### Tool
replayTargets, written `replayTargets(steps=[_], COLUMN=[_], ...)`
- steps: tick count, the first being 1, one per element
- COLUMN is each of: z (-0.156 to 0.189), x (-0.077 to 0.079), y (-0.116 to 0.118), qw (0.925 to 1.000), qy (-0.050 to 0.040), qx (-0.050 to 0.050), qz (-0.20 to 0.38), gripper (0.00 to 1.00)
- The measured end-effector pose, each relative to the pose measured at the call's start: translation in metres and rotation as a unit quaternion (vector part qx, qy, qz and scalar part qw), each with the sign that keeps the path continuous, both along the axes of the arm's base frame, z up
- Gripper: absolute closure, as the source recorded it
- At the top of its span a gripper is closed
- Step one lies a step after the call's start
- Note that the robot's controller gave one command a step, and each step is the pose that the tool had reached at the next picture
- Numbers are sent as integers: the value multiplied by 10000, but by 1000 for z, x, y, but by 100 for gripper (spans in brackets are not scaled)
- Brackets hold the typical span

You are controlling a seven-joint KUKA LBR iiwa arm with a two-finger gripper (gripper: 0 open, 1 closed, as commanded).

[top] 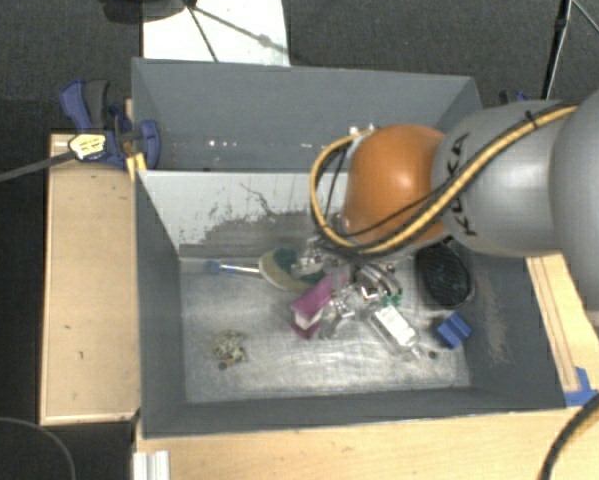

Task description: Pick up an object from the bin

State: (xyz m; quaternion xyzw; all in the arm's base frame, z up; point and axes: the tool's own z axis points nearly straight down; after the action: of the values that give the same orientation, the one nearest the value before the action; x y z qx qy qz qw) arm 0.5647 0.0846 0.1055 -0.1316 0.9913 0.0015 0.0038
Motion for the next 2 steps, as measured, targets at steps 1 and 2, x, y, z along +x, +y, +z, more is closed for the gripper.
replayTargets(steps=[1,2], z=[17,-15], x=[-11,-9], y=[-6,-2], qw=[9994,9993], qy=[28,-40], qx=[-13,0], qz=[-331,-377], gripper=[0,0])
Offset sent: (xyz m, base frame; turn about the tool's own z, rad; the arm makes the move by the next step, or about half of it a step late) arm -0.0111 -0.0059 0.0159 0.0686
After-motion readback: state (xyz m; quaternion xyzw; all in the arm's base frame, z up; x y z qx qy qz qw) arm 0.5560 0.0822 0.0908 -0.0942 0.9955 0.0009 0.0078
